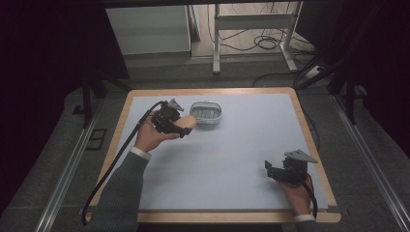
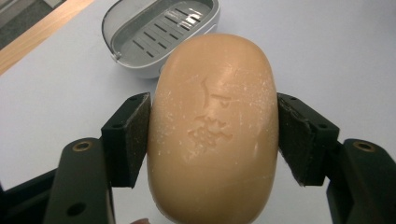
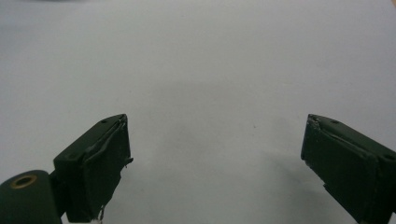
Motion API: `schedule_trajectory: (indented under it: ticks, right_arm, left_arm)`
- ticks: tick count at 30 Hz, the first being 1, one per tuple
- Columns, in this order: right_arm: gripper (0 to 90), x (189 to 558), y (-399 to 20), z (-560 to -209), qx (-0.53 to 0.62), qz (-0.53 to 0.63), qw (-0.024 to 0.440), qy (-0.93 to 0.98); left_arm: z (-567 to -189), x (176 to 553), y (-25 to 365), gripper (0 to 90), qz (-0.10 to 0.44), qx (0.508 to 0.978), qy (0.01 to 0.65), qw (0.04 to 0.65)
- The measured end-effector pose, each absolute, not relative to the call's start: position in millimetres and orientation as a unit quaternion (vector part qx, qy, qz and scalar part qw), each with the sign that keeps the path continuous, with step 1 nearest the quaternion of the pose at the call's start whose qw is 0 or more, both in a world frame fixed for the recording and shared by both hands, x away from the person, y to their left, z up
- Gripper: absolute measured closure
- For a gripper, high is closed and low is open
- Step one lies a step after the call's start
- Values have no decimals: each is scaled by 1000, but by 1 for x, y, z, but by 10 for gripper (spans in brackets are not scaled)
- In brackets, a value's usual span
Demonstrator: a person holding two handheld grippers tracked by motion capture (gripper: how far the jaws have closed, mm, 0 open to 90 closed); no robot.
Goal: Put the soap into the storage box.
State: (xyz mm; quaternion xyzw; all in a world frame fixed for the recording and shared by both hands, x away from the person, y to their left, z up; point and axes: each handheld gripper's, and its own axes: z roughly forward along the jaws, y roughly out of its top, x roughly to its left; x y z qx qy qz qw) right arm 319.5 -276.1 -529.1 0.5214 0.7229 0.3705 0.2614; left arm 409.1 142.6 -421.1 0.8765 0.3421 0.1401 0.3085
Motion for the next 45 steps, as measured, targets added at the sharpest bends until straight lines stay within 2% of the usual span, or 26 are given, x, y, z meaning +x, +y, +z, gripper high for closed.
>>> schedule_trajectory:
  ticks: [14,45]
  right_arm:
    - [82,319,-276,-529,522,371,262,722]
    - [82,320,-277,-529,524,371,259,722]
  left_arm:
    - [-411,420,133,320,133,877,335,317]
    - [-418,458,110,321,115,885,331,305]
